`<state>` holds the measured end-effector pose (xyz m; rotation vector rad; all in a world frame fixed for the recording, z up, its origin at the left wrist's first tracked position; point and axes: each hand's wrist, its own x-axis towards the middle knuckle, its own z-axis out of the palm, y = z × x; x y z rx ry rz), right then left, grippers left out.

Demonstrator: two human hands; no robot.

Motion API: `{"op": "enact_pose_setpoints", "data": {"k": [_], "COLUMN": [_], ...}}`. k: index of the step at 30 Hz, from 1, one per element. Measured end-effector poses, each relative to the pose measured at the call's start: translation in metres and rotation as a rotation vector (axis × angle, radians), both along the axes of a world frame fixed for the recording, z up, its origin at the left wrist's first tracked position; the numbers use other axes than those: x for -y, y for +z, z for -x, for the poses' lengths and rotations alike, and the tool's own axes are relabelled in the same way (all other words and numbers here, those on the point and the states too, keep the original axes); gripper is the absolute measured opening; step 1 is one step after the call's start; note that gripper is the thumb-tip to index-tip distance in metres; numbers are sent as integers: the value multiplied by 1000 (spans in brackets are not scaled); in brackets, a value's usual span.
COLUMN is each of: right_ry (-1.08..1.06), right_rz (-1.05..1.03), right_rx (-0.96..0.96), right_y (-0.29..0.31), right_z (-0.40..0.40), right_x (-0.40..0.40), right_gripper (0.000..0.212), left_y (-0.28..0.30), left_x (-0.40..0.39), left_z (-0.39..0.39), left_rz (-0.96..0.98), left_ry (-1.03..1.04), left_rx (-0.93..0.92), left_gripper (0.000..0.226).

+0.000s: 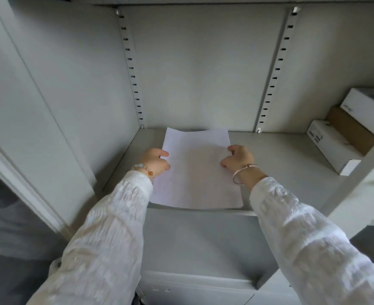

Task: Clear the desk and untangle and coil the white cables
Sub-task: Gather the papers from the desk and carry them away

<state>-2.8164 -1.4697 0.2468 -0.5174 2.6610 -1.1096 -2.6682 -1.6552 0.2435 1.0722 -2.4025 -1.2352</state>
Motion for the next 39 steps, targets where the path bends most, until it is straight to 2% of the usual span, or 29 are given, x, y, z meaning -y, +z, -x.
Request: {"op": "enact_pose_setpoints", "data": {"k": [8, 12, 15, 17, 18, 19, 21, 24, 26, 28, 29, 30, 33, 36, 39], "right_ry": [-40, -41, -33, -42, -43, -41, -35, -12, -12, -34, -54, -76, -109, -80, -13], "right_rz": [-69, -96, -119, -142, -136, -136, -139, -170, -182, -132, -88, -33, 128, 240, 330], "right_rx": [-19, -54, -100, -90, -95, -98, -88, -153, -174, -158, -150, -154, -156, -144, -135], "right_y": [-12, -16, -15, -15, -15, -15, -11, -12, -11, -11, -10, -9, -3, 3, 8], "right_z": [20, 25, 28, 28, 27, 27, 24, 23, 21, 19, 16, 15, 4, -16, -41], "right_x": [12, 19, 22, 23, 24, 26, 25, 24, 21, 19, 17, 15, 12, 10, 8], "right_gripper": [57, 33, 31, 12, 8, 18, 6, 33, 40, 47, 49, 50, 46, 42, 39], "left_y": [-5, -7, -8, -8, -9, -9, -9, -10, -9, -8, -6, -5, 0, 10, 17], "left_x": [12, 17, 20, 22, 23, 24, 23, 23, 22, 21, 18, 18, 11, -5, -26], "left_z": [22, 29, 32, 32, 33, 33, 34, 34, 33, 31, 29, 28, 22, 8, -16], "left_rz": [46, 46, 54, 54, 49, 47, 43, 78, 84, 88, 85, 90, 91, 32, -33], "left_ry": [-11, 5, -12, -10, -10, -10, -13, -15, -20, 4, 28, 46, 91, 73, 43], "left_rx": [49, 62, 75, 77, 76, 76, 85, 92, 94, 48, 1, -50, -227, -330, -412], "left_gripper": [51, 49, 50, 51, 52, 53, 54, 54, 49, 21, 14, 12, 36, 37, 28]}}
